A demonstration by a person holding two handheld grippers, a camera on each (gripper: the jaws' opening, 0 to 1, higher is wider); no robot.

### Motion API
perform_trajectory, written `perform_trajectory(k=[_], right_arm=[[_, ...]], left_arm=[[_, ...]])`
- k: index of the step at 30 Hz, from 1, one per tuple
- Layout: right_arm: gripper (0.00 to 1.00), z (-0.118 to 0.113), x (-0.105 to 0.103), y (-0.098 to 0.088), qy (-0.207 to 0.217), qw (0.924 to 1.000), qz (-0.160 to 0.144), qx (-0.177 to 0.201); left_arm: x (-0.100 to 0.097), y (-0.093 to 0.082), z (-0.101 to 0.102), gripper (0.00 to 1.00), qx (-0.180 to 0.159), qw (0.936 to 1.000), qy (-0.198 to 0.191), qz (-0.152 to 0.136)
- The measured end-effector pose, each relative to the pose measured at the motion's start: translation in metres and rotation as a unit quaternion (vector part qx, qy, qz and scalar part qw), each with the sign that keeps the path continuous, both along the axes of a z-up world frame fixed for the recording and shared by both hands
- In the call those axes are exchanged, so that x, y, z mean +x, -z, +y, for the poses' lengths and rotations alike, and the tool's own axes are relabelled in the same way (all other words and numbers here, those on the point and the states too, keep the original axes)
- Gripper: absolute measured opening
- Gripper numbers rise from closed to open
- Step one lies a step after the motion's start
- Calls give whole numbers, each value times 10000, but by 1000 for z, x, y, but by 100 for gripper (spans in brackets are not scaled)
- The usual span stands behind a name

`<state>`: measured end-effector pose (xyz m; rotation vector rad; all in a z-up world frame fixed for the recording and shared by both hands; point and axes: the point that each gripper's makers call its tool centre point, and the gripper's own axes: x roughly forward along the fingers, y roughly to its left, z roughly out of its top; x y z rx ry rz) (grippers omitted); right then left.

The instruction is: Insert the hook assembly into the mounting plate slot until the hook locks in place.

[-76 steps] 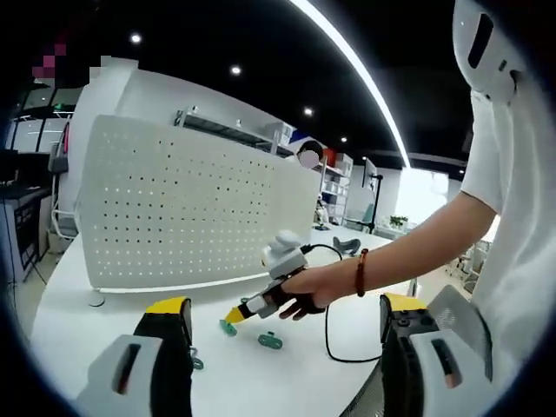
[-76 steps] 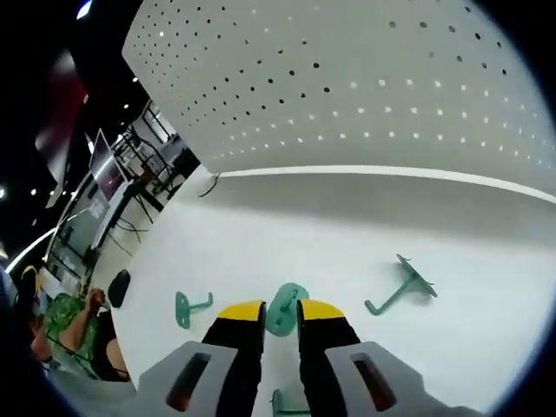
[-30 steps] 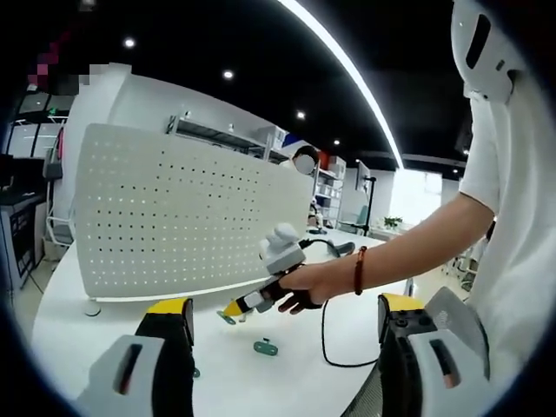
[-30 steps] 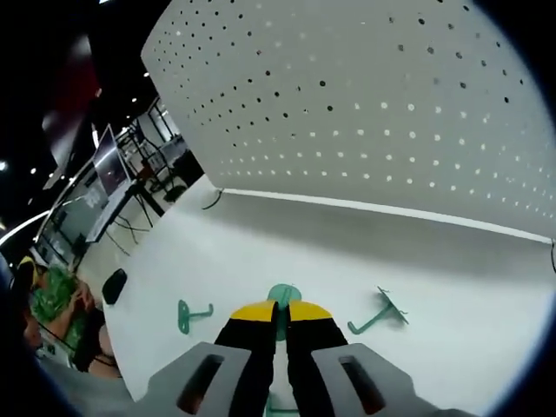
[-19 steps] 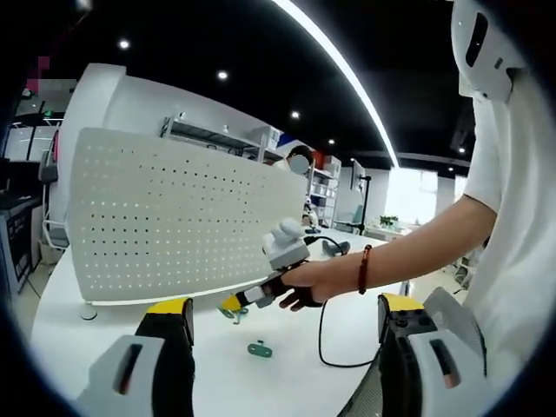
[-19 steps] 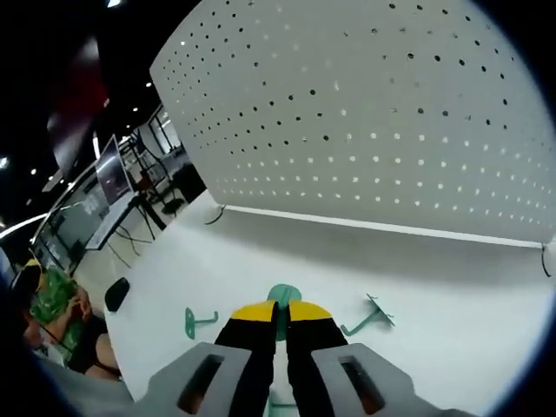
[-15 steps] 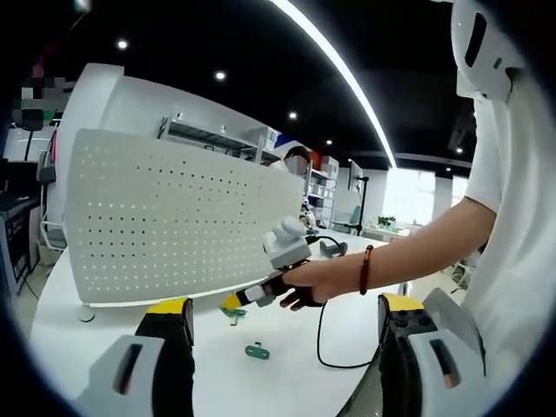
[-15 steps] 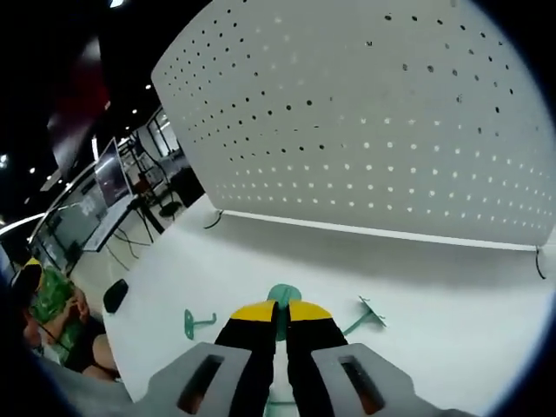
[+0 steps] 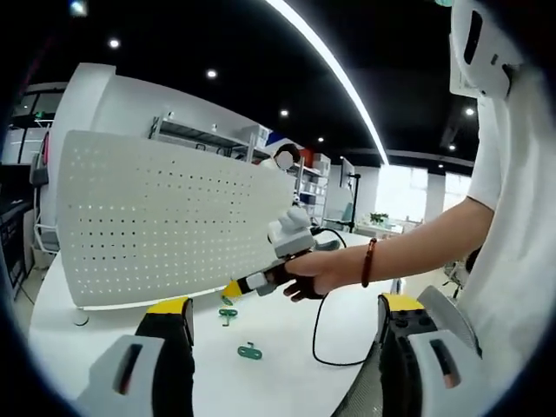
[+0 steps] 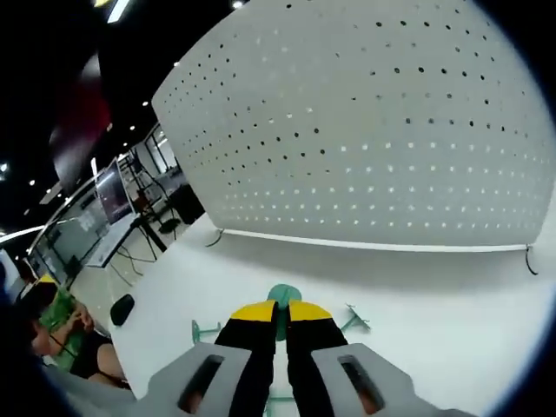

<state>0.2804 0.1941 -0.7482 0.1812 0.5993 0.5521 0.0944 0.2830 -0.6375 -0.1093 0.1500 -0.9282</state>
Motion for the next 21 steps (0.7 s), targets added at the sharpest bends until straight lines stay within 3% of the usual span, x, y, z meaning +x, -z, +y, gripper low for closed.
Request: perform_trajectory(k=[6, 8, 21], right_arm=[[2, -7, 3, -12, 22, 9997, -207, -121], [2, -9, 4, -18, 78, 9996, -276, -51], [2, -13, 12, -36, 116, 9984, -549, -12]], left_arm=[[0, -9, -4, 90, -24, 10000, 42, -58], [0, -7, -5, 90, 150, 9999, 39, -74], [-5, -12, -5, 90, 117, 9998, -115, -137]])
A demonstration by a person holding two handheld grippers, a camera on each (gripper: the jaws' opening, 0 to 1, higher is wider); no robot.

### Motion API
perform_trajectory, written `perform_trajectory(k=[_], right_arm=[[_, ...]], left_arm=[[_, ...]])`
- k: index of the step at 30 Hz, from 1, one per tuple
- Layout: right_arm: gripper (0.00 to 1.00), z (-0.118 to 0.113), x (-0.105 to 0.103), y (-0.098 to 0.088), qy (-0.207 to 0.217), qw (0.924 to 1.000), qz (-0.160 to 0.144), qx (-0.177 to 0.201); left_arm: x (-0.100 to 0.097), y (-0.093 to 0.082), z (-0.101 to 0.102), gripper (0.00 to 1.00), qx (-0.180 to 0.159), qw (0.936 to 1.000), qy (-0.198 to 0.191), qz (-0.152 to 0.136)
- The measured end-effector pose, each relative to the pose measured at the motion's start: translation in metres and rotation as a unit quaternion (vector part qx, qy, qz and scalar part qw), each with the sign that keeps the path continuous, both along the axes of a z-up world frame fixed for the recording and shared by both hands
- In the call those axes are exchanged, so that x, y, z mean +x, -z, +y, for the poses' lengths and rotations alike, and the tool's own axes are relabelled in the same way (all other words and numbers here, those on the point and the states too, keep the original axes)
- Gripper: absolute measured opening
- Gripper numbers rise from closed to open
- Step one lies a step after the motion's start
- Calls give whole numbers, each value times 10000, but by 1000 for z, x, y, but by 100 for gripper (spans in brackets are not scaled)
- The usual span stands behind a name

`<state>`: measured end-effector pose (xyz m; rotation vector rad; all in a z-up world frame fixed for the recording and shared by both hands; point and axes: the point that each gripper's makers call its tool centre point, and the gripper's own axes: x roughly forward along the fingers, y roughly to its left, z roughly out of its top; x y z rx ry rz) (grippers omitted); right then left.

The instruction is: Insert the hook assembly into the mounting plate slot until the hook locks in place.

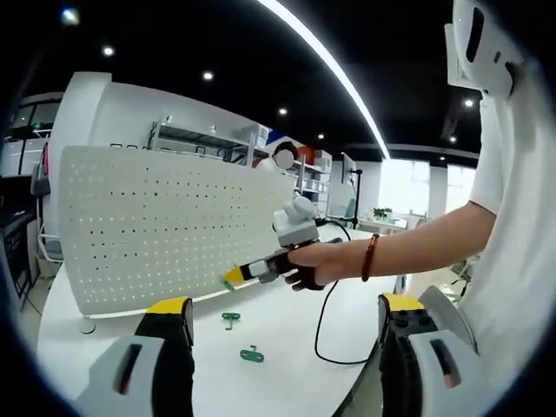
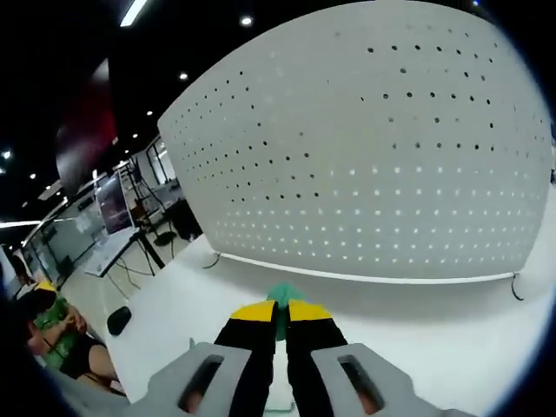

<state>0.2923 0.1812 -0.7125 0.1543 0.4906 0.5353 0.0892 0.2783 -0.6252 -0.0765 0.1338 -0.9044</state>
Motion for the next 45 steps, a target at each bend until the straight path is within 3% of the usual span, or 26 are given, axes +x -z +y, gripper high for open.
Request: perform_trajectory(k=[20, 25, 36, 45], right_arm=[[2, -3, 16, -41, 28, 9976, -614, -335], [1, -6, 18, -53, 14, 9932, -993, -601], [1, -28, 28, -76, 233, 9841, -1450, -994], [1, -36, 36, -96, 456, 9774, -1783, -1040]], left_arm=[[-10, -4, -3, 90, 41, 9999, -30, -92], [-12, -5, -4, 90, 16, 9999, -41, -99], [-19, -3, -9, 90, 6, 10000, 47, -59], [-18, -3, -9, 90, 22, 9999, 82, -65]])
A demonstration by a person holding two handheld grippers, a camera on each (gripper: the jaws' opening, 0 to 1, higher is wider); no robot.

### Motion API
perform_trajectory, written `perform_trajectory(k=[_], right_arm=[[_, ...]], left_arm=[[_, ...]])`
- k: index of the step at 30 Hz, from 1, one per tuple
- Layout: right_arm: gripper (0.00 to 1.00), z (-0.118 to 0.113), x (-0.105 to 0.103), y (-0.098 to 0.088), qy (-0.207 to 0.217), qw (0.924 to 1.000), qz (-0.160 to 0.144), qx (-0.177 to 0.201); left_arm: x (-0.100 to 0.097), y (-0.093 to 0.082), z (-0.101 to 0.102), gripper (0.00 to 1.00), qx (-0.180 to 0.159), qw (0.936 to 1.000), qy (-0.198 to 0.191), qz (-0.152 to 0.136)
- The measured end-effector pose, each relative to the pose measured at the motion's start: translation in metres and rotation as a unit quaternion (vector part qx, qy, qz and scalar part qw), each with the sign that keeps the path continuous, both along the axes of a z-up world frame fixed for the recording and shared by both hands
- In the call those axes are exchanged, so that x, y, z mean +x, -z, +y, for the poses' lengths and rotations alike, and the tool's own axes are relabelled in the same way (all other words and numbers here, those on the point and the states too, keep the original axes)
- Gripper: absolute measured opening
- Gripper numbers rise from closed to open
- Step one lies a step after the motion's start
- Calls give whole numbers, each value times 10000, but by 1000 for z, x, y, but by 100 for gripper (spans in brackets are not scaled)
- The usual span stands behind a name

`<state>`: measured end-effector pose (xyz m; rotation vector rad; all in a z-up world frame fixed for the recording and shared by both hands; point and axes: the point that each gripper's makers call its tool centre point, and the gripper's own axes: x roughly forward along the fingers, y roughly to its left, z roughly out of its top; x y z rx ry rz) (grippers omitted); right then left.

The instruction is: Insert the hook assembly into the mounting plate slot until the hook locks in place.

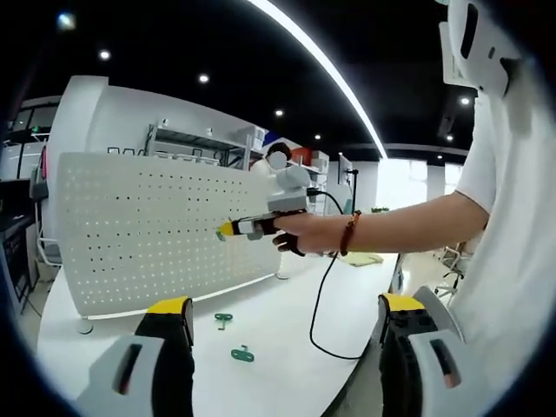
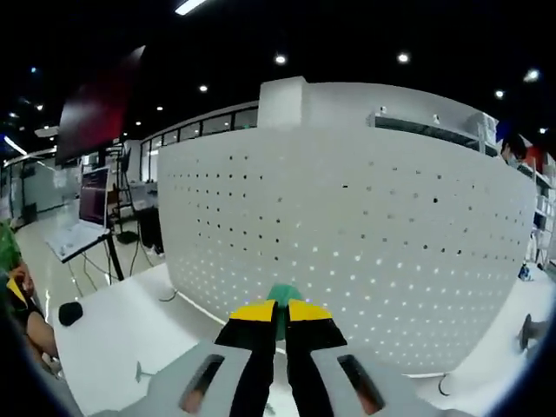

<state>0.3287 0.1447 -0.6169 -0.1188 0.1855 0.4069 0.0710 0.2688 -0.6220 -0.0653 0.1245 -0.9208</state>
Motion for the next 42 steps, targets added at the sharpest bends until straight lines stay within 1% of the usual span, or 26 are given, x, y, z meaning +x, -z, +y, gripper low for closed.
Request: perform_trajectory(k=[4, 7, 11, 13, 14, 17, 19, 21, 27, 32, 42], right_arm=[[1, -1, 4, -6, 52, 9999, -137, -80], [1, -2, 7, -11, 129, 9996, -247, -43], [1, -6, 11, -22, 271, 9983, -501, -92], [1, -8, 13, -26, 309, 9978, -582, -72], [1, -9, 15, -28, 343, 9973, -631, -130], [1, -12, 18, -32, 363, 9972, -642, -89], [1, -17, 21, -35, 453, 9962, -723, -153], [1, -20, 23, -40, 505, 9957, -772, -86], [1, -28, 27, -50, 619, 9942, -877, -47], [1, -36, 35, -59, 698, 9927, -978, -97], [1, -38, 43, -72, 744, 9906, -1141, -128]], left_arm=[[1, 0, 0, 90, 2, 10000, -6, 2], [3, -1, 1, 90, -20, 10000, -27, 0], [4, 1, 2, 90, 25, 10000, -52, 0], [4, 1, 3, 90, -32, 10000, -64, 26], [4, 1, 4, 90, -42, 10000, -77, 29], [4, 3, 4, 90, -19, 10000, -83, 51], [4, 4, 4, 90, -5, 10000, -77, 53], [5, 3, 3, 90, -20, 9999, -80, 63], [7, 2, 2, 90, -5, 9999, -101, 53], [8, 2, 1, 90, 0, 9999, -80, 63], [9, 5, 1, 90, 18, 9999, -74, 124]])
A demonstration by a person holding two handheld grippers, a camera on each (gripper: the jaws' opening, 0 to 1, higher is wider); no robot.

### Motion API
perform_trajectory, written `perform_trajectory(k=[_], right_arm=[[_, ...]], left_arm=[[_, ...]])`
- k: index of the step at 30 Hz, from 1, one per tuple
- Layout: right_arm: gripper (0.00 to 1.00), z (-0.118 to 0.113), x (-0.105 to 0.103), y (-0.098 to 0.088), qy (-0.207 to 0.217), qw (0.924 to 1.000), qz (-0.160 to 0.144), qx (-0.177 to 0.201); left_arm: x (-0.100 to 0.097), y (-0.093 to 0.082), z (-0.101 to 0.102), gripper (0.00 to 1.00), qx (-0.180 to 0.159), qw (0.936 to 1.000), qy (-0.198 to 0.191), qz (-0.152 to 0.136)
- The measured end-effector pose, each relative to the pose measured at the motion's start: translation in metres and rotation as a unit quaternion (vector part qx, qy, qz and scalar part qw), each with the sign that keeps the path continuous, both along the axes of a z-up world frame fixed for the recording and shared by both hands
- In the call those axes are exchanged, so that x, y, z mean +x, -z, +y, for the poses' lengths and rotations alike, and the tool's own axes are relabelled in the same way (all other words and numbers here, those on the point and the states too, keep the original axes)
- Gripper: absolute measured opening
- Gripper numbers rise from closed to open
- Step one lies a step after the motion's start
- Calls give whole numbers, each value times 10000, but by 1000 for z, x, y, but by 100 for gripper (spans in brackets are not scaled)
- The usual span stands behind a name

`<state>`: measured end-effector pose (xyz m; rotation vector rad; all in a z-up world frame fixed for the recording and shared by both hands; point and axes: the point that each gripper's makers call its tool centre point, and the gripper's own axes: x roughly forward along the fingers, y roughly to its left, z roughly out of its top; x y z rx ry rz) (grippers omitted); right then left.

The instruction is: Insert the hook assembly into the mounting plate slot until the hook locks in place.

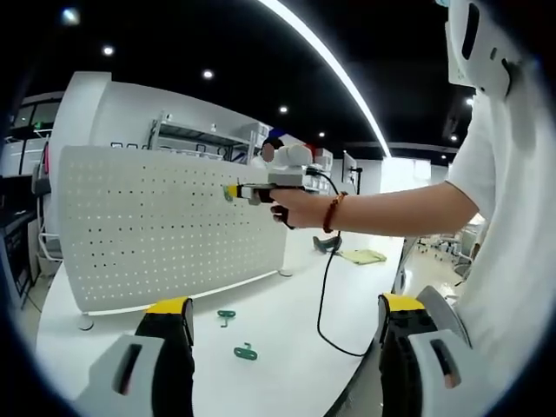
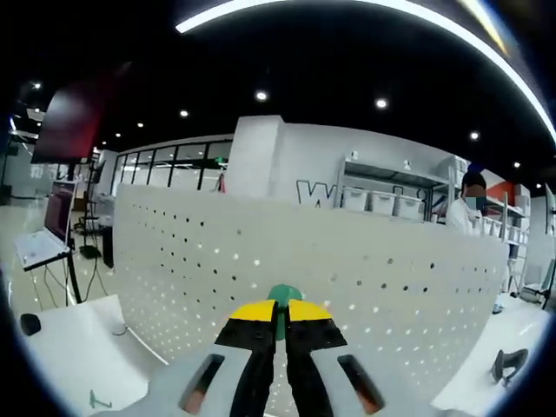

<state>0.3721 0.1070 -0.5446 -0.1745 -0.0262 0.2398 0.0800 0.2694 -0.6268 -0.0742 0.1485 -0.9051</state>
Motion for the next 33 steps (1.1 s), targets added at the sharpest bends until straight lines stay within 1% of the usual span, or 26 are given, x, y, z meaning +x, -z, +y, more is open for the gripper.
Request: perform_trajectory(k=[4, 11, 13, 14, 18, 25, 33], right_arm=[[1, -4, 3, -8, 42, 9999, -94, -51], [1, -13, 10, -15, 116, 9997, -159, -172], [1, -16, 11, -20, 133, 9995, -245, -147], [1, -19, 13, -21, 165, 9992, -287, -207], [1, -25, 18, -26, 227, 9988, -354, -252], [1, -31, 23, -30, 273, 9981, -422, -363], [1, -34, 28, -33, 280, 9978, -468, -386]], left_arm=[[1, 0, 1, 90, 30, 10000, 9, 6], [1, 2, -1, 90, 65, 10000, 47, 24], [1, 2, -2, 90, 54, 10000, 59, 30], [2, 1, -2, 90, 49, 10000, 56, 26], [3, 2, -1, 90, 35, 10000, 31, 34], [3, 3, 0, 90, 37, 10000, 5, 61], [2, 4, 1, 90, 13, 10000, -35, 88]])
